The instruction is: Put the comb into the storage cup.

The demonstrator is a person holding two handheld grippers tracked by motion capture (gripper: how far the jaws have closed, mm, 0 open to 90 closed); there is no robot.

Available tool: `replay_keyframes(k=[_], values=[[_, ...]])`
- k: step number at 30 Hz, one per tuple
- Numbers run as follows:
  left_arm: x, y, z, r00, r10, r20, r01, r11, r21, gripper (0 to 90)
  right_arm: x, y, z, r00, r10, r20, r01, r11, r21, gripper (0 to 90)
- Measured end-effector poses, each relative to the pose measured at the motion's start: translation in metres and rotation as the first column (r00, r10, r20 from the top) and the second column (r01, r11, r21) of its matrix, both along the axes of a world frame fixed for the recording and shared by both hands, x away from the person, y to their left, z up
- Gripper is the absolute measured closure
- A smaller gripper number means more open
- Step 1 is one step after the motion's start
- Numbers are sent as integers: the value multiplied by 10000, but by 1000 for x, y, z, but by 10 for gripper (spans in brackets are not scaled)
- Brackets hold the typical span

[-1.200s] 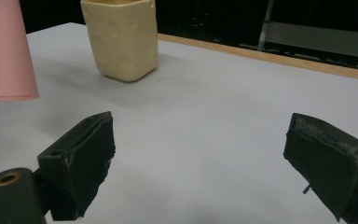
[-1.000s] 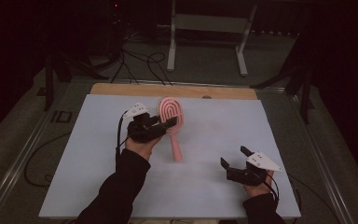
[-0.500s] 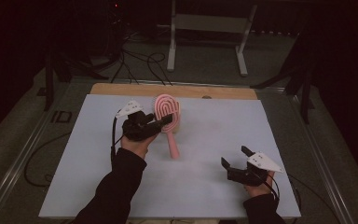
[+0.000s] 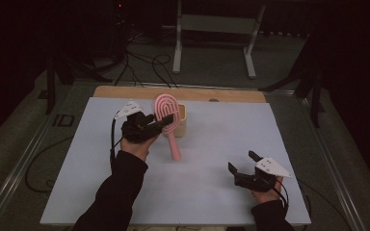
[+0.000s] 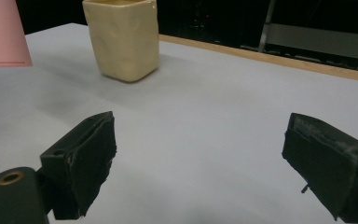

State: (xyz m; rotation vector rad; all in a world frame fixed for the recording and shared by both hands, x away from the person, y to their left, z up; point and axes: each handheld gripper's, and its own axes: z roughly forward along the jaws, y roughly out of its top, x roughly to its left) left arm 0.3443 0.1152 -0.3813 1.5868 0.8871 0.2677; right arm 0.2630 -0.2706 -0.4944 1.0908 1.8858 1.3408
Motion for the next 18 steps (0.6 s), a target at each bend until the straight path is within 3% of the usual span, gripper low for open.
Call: replay_keyframes(k=[18], values=[[6, 5, 4, 9998, 164, 130, -165, 9998, 125, 639, 1, -1, -1, 10000, -39, -82, 39, 10000, 7, 94]])
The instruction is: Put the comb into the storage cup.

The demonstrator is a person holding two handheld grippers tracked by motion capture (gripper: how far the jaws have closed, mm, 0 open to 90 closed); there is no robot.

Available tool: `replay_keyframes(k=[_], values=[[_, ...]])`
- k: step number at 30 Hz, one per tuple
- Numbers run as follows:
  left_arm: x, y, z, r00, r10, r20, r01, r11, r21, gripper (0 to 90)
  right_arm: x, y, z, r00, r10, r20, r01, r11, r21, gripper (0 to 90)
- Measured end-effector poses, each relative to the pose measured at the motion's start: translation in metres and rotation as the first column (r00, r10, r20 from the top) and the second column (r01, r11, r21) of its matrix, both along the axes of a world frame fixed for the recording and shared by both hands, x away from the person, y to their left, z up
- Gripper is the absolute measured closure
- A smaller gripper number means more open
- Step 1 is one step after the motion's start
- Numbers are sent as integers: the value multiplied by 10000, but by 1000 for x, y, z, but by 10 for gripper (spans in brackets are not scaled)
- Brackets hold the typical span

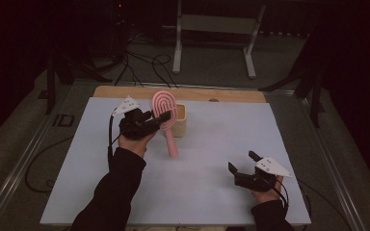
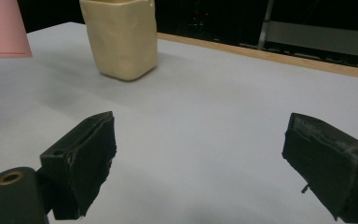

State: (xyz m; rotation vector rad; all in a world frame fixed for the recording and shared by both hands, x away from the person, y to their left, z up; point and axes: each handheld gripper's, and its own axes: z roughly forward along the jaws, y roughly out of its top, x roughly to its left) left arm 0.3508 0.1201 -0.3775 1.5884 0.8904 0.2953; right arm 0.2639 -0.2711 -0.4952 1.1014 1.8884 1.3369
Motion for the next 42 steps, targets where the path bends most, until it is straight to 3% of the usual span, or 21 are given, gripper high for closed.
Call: replay_keyframes(k=[29, 42], values=[[10, 11, 10, 9978, 405, 517, -413, 9991, 135, 639, 0, 4, -2, 9998, 137, -155, -138, 9999, -91, 95], [14, 17, 12, 9965, 647, 537, -651, 9979, 44, 639, 1, 4, -2, 9997, 176, -171, -178, 9998, -119, 95]])
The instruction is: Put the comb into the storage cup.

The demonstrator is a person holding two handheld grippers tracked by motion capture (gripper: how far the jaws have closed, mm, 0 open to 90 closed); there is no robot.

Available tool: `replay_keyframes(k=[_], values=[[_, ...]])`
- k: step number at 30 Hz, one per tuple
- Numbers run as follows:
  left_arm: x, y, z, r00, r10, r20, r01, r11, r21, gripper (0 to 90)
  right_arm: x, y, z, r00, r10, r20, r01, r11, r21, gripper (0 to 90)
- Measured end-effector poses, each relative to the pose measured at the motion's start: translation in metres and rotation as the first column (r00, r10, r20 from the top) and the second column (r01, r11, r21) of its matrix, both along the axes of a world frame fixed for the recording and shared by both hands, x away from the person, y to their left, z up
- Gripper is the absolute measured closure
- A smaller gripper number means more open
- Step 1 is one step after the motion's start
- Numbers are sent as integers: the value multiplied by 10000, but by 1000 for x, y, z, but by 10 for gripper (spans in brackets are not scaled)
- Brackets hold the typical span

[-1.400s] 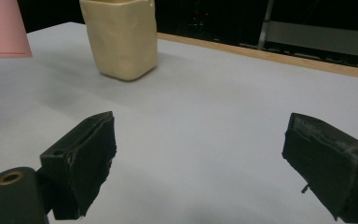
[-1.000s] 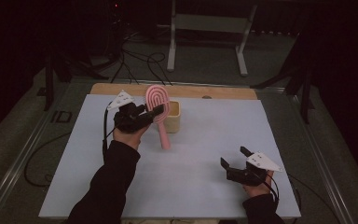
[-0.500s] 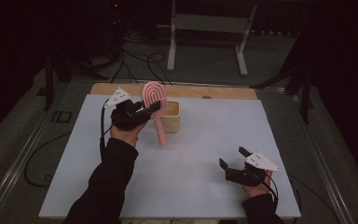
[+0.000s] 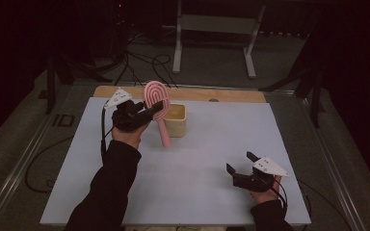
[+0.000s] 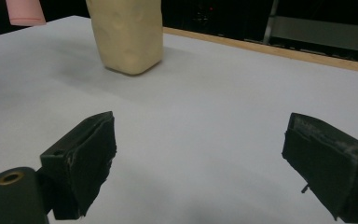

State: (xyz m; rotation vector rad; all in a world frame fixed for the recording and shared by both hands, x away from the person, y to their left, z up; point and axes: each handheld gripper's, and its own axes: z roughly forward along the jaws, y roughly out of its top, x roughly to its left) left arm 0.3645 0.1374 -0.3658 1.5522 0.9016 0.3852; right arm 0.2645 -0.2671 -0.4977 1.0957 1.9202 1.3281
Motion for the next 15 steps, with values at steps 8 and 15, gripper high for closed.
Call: replay_keyframes(k=[8, 15], values=[[3, 2, 5, 9999, 117, 98, -117, 9999, 76, 639, 0, 1, 0, 10000, 27, -55, -27, 10000, 7, 95], [7, 5, 8, 9996, 235, 148, -236, 9997, 70, 639, 0, 1, 0, 10000, 47, -83, -47, 10000, 11, 95]])
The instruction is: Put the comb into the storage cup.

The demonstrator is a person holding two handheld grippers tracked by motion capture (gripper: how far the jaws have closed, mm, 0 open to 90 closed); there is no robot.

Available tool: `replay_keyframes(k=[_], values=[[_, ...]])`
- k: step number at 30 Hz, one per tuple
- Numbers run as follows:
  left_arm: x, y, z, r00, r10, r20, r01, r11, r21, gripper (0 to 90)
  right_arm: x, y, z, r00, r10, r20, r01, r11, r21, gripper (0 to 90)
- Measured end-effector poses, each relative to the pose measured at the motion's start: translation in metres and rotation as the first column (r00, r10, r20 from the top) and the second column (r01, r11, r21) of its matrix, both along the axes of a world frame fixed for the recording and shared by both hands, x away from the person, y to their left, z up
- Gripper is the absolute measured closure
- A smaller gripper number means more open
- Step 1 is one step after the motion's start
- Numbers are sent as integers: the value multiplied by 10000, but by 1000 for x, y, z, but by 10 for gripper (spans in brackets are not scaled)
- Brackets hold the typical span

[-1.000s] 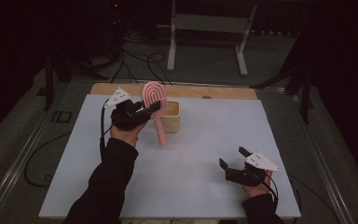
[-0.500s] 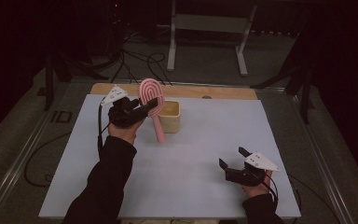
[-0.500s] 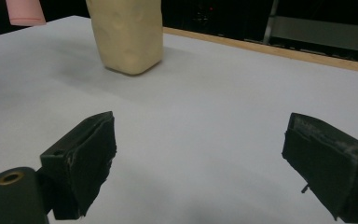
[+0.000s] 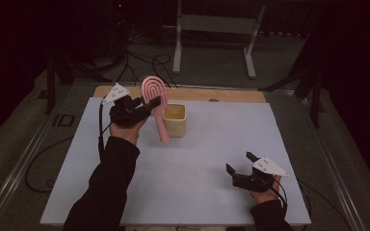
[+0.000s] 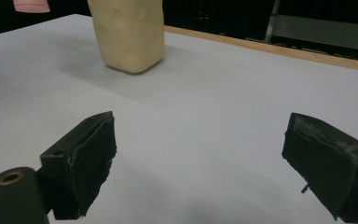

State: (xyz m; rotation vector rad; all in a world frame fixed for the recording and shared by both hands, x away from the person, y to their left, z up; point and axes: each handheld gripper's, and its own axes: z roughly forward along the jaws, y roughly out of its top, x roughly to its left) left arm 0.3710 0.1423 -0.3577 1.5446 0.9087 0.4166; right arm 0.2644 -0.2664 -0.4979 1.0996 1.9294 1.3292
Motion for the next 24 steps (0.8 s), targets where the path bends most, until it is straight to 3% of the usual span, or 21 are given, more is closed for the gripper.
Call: replay_keyframes(k=[14, 24], values=[[11, 5, -1, 9996, 242, -158, -242, 9997, 2, 639, 0, 0, 0, 10000, -6, 1, 6, 10000, -26, 95], [17, 6, 3, 9990, 413, -143, -409, 9989, 244, 639, 1, 0, 0, 10000, 8, -24, -8, 10000, -12, 95]])
